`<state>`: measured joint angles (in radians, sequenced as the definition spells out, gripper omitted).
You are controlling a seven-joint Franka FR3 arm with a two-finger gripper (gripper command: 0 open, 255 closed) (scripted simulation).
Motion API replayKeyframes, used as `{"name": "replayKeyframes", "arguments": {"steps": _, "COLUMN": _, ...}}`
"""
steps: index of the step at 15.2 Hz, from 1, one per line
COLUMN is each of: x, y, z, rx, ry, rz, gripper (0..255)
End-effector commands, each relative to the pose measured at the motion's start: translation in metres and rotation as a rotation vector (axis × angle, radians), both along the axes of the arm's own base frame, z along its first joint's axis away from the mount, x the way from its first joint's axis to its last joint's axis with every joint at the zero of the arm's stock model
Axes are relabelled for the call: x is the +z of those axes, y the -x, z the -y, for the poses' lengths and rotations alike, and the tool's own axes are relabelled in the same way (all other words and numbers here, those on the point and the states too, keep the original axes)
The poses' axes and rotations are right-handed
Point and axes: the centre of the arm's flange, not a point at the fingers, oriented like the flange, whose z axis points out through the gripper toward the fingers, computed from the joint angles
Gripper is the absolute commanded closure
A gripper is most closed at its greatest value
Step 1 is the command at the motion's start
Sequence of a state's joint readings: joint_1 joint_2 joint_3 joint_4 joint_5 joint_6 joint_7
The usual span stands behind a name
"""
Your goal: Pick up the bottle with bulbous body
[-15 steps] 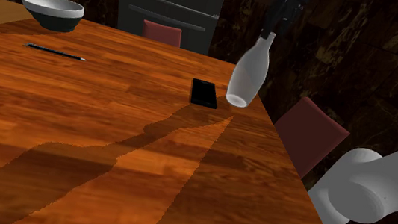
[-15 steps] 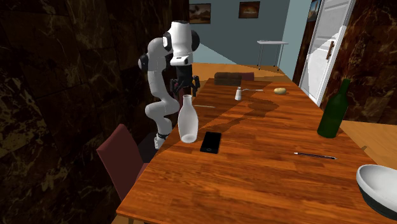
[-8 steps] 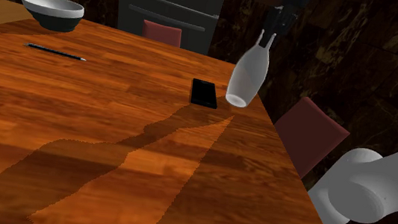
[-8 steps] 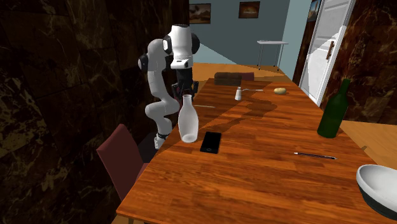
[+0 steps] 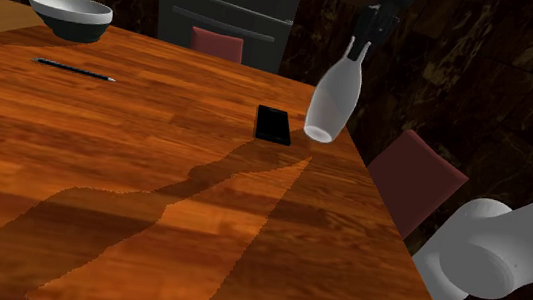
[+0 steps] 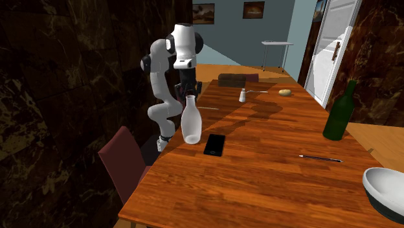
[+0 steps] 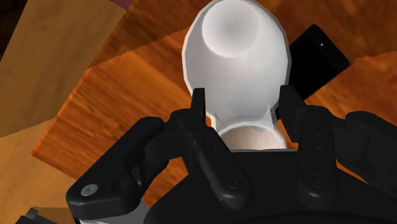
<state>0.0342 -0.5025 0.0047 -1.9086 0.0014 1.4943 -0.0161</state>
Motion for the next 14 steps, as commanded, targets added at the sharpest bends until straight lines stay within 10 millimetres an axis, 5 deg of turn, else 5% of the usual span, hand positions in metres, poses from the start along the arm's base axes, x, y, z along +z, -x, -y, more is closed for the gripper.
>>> {"name": "replayKeyframes", "arguments": {"steps": 1, "x": 0.009, "y": 0.001, "z": -0.001, "rx": 0.0, "ry": 0.0, "rz": 0.0, "gripper": 255}}
{"name": "replayKeyframes", "arguments": {"steps": 14, "x": 0.073, "y": 0.001, "z": -0.001, "rx": 0.0, "ry": 0.0, "rz": 0.0, "gripper": 255}}
